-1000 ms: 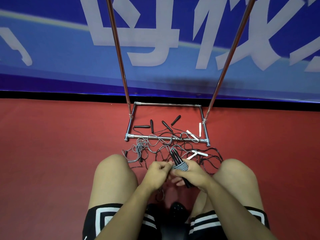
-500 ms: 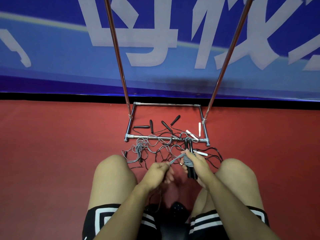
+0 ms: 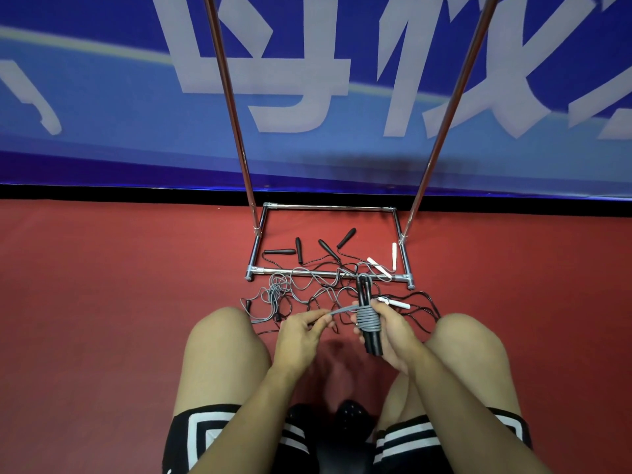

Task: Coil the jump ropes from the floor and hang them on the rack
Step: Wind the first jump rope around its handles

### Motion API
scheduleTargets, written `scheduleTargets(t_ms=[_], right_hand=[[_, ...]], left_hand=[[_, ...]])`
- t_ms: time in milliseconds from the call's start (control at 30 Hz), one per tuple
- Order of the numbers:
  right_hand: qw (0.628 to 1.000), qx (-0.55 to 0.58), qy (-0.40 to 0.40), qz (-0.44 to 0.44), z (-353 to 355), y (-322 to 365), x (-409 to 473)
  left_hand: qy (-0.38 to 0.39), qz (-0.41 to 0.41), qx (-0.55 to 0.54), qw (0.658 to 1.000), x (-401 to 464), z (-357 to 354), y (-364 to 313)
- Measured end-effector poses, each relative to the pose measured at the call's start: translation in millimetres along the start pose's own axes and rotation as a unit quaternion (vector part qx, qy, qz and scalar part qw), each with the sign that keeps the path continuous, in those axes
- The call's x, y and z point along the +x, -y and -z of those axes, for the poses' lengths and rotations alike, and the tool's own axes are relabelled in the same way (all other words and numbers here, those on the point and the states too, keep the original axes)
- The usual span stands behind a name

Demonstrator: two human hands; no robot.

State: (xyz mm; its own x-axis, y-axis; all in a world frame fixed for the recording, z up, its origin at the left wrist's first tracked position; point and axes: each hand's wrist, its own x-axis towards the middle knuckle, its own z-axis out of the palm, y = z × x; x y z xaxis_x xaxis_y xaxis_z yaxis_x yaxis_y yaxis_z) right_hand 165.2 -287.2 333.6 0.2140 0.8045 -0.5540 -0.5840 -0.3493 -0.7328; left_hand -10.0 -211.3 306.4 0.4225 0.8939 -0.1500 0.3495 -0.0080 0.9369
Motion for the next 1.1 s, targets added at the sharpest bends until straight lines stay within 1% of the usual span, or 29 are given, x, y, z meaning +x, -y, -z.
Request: scheduleTargets(t_ms=[133,233,333,433,600,667,733,833,900,1000,1100], right_hand=[[1.000,-0.007,0.020,-0.011,0.9,0.6,-2.1],[0.999,-0.039,0.021,-0.019,4.3,-0.8,-2.3],[0.998,-0.060,-0.001,-0.017,3.3,-0.3,-2.9],[0.997,-0.072,-0.028,-0.022,2.6,-0.2,-3.7],[0.997,-0.036,-0.017,-0.067,0.0,0.8,-9.2],[0.996,-0.043,-0.022,-0.077,-0.1,1.1,-9.8],[0.990,-0.117,-0.031,-0.067,2.3,-0.5,-9.0],[0.966,-0.256,-0.022,-0.034,5.8,-4.2,-5.7],[0.944,-0.329,-0.009,-0.018,7.2,-6.3,-5.5],[0.909,-0.415,0.018,-0.024,10.2,-11.1,-4.7],[0.864,-0.499,0.065,-0.033,10.6,-13.3,-4.6]], left_hand=[[-0.011,-0.024,0.037,0.999,-2.2,1.7,-4.9],[-0.007,-0.067,0.080,0.995,-1.7,3.7,-2.4],[-0.005,-0.116,0.140,0.983,-0.3,1.8,1.6],[0.000,-0.163,0.175,0.971,-2.2,-2.1,-1.7],[0.016,-0.200,0.200,0.959,-5.4,-5.6,-4.2],[0.020,-0.211,0.206,0.955,-6.8,-4.9,-5.5],[0.027,-0.218,0.222,0.950,-6.6,-4.2,-2.9],[0.044,-0.219,0.251,0.942,-6.3,-1.4,-1.3],[0.071,-0.225,0.278,0.931,-6.6,1.0,-2.0],[0.119,-0.227,0.317,0.913,-6.6,3.1,-0.9],[0.155,-0.230,0.341,0.898,-2.9,6.5,-1.5]])
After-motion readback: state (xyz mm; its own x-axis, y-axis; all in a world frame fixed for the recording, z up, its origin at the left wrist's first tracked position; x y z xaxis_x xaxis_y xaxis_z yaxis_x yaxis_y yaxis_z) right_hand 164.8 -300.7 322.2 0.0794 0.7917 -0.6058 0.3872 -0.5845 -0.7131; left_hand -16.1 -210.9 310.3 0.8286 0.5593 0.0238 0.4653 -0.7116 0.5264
